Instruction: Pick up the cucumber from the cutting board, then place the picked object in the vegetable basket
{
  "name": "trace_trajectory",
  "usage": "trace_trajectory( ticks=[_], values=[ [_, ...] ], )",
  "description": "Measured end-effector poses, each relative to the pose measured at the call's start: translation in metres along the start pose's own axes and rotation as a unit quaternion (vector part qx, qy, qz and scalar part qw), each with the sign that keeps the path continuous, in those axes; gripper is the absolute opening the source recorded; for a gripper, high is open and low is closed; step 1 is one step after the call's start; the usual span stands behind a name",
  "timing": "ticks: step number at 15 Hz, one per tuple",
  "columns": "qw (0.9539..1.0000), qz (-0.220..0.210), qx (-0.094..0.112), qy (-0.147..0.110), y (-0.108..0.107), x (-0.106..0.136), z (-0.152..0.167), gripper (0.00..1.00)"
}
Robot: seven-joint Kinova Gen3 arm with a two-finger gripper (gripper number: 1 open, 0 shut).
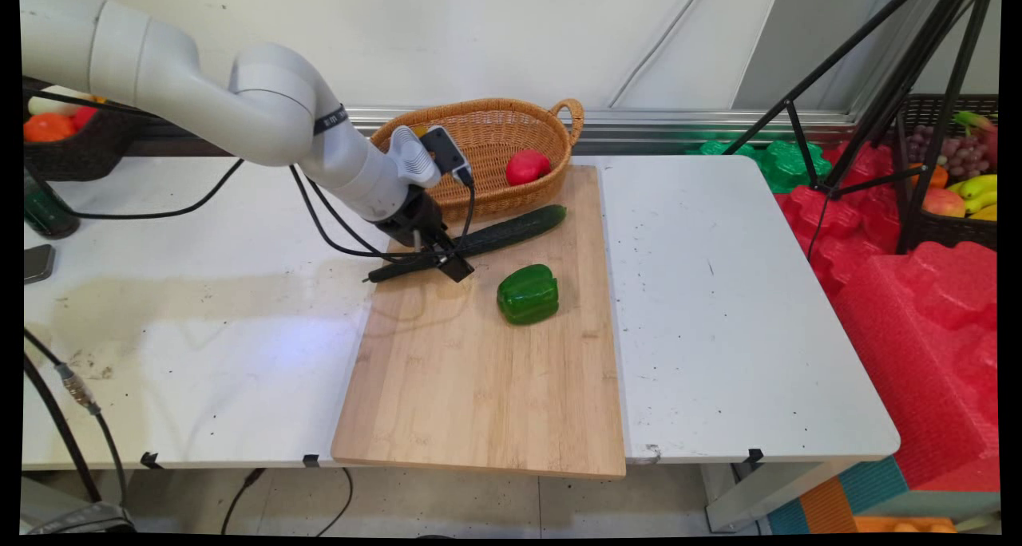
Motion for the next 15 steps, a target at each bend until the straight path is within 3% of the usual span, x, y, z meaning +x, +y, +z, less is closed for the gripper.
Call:
trace_trajectory(
  ticks=[1, 9, 13, 15],
  values=[
    [1.0000, -0.002, -0.001, 0.000, 0.000, -0.001, 0.003, 0.00],
    [0.9998, -0.003, -0.004, 0.017, 0.011, -0.002, -0.003, 0.00],
    [0.9994, 0.010, -0.007, 0.033, 0.015, -0.001, -0.029, 0.00],
    [0.9984, 0.028, -0.006, 0.049, 0.017, 0.002, -0.057, 0.00]
  ],
)
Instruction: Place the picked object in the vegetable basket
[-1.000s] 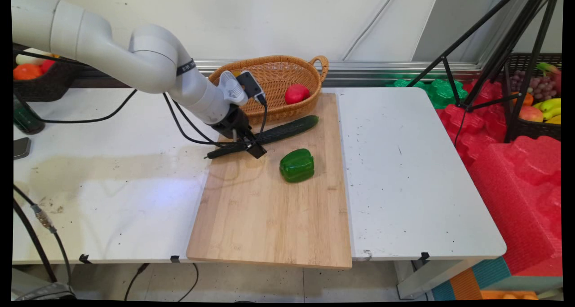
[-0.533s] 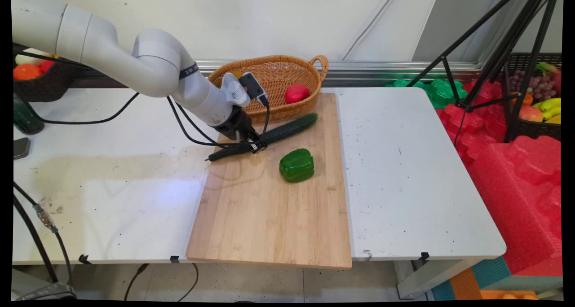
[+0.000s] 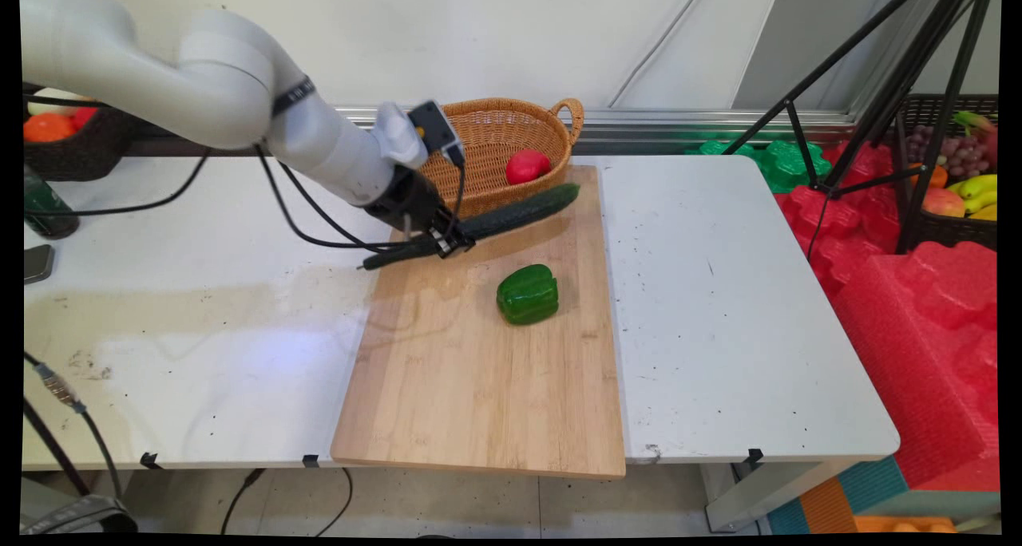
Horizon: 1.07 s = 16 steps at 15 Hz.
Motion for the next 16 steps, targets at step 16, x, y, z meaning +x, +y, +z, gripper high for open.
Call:
trace_trajectory(
  ticks=[16],
  values=[
    [0.9793, 0.174, 0.100, 0.027, -0.075, 0.066, -0.104, 0.00]
  ],
)
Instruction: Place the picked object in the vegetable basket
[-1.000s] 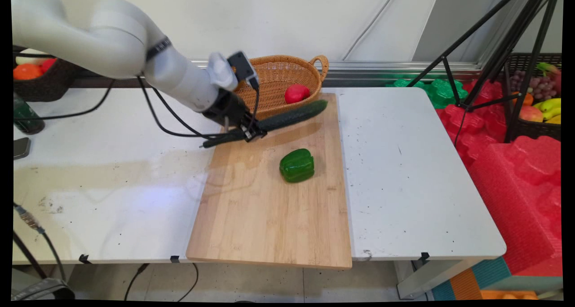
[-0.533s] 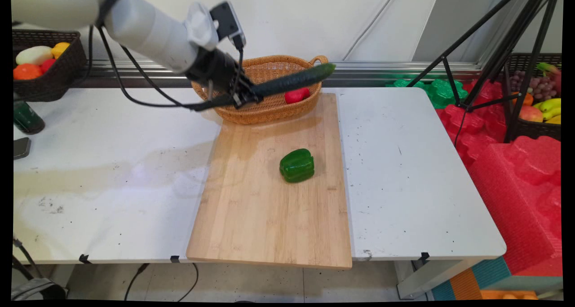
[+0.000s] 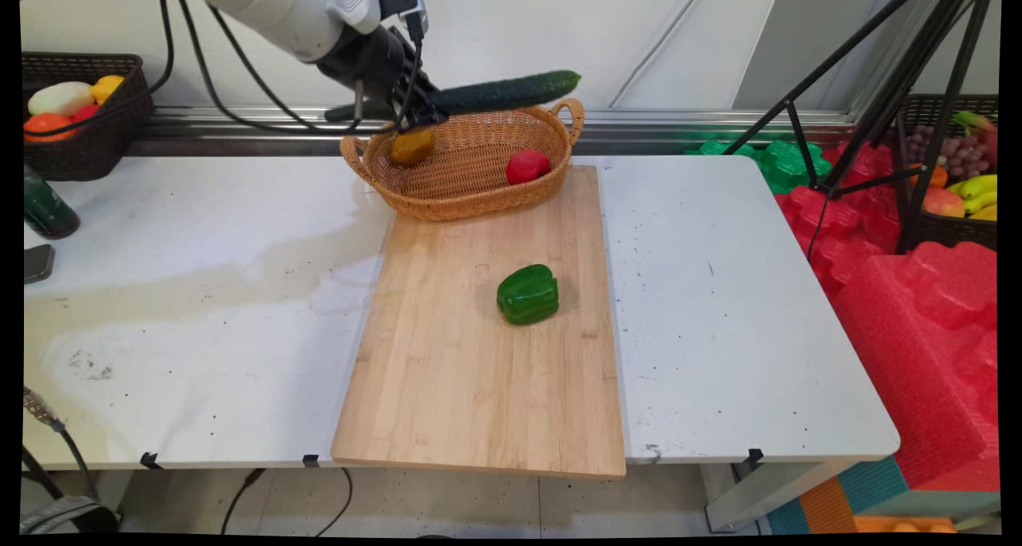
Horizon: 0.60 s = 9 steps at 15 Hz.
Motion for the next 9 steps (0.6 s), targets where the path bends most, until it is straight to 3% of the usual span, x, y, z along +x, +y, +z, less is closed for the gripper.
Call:
trace_trajectory(
  ticks=[5, 9],
  values=[
    [0.9983, 0.042, 0.026, -0.032, -0.042, 0.001, 0.026, 0.00],
    [0.9949, 0.077, 0.027, -0.059, -0.065, -0.002, 0.054, 0.00]
  ],
)
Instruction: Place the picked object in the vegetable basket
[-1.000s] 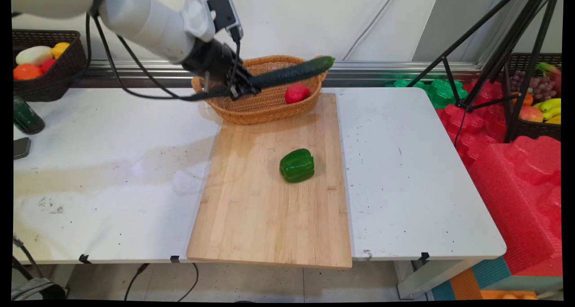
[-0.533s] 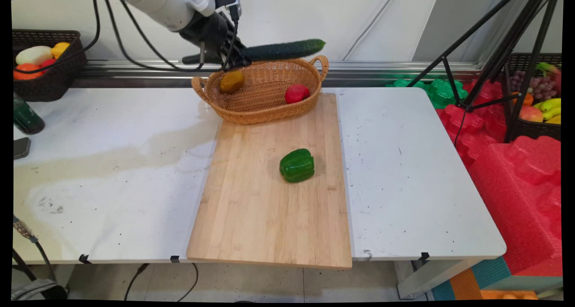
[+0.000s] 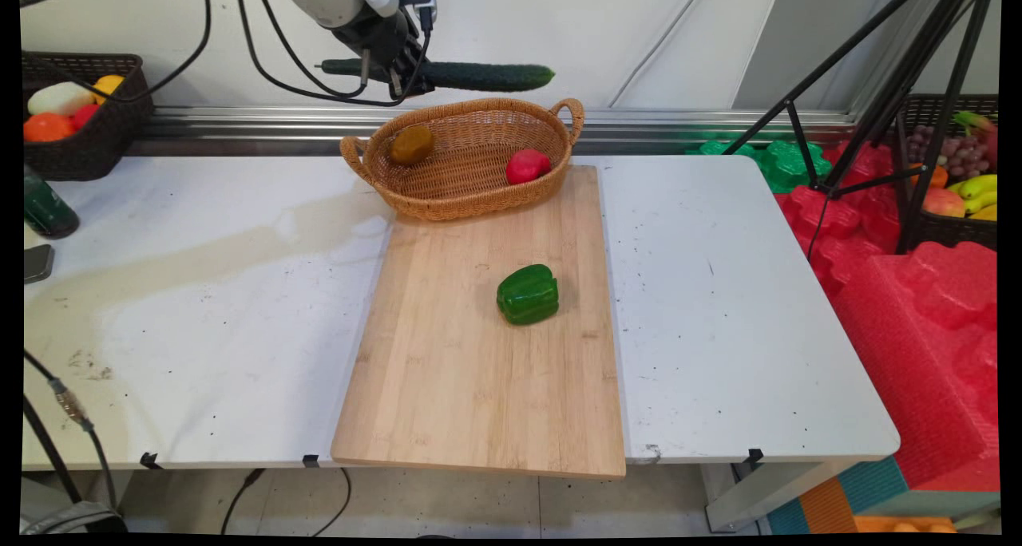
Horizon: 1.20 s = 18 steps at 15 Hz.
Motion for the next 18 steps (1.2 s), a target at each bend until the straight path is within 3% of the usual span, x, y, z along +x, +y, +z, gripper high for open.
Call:
trace_trajectory(
  ticks=[9, 16, 17, 18],
  values=[
    [0.9974, 0.051, -0.025, -0.045, -0.012, -0.005, 0.065, 0.00],
    [0.9955, 0.066, -0.045, -0.050, -0.006, 0.004, 0.098, 0.00],
    [0.9952, 0.069, -0.047, -0.050, -0.005, 0.005, 0.102, 1.00],
    [0.9951, 0.070, -0.048, -0.050, -0.004, 0.006, 0.104, 1.00]
  ],
)
